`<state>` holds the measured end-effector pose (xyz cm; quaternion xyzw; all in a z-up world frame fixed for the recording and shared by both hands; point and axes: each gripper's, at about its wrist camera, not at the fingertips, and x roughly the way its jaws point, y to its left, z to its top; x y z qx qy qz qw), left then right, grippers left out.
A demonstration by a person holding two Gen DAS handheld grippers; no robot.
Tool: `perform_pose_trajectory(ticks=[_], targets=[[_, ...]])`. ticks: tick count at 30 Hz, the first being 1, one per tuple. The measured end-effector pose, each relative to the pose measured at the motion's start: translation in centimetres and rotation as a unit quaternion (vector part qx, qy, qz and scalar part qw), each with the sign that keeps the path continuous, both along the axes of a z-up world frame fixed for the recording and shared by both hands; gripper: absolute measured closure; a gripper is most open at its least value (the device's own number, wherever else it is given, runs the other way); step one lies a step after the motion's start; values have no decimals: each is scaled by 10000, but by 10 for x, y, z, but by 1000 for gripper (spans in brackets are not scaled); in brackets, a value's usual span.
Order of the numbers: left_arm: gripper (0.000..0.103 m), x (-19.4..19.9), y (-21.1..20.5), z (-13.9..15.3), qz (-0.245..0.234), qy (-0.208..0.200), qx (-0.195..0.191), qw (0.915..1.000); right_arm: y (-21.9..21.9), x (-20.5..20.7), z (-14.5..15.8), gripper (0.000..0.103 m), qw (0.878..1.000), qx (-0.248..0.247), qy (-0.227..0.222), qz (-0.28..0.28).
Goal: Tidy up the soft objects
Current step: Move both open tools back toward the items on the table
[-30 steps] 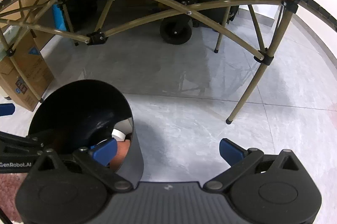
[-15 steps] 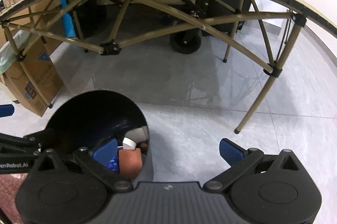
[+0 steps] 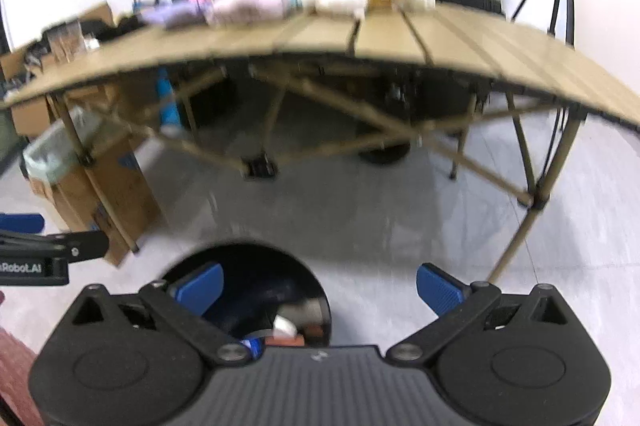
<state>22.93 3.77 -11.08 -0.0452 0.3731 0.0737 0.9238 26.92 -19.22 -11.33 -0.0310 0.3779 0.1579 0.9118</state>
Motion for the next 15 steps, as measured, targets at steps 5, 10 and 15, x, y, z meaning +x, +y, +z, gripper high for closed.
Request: perform_pose_trajectory(ticks=[5, 10, 15], targets=[[0, -4, 6, 32, 81, -440, -78, 9990, -4, -2, 32, 0, 9978, 430, -504, 51], [0, -1, 8, 61, 182, -866, 22, 9961, -6, 8, 57, 0, 9937, 734, -829, 168], [0, 8, 9, 81, 278, -1126, 146, 9931, -6, 28, 71, 0, 9905, 966, -963, 181]])
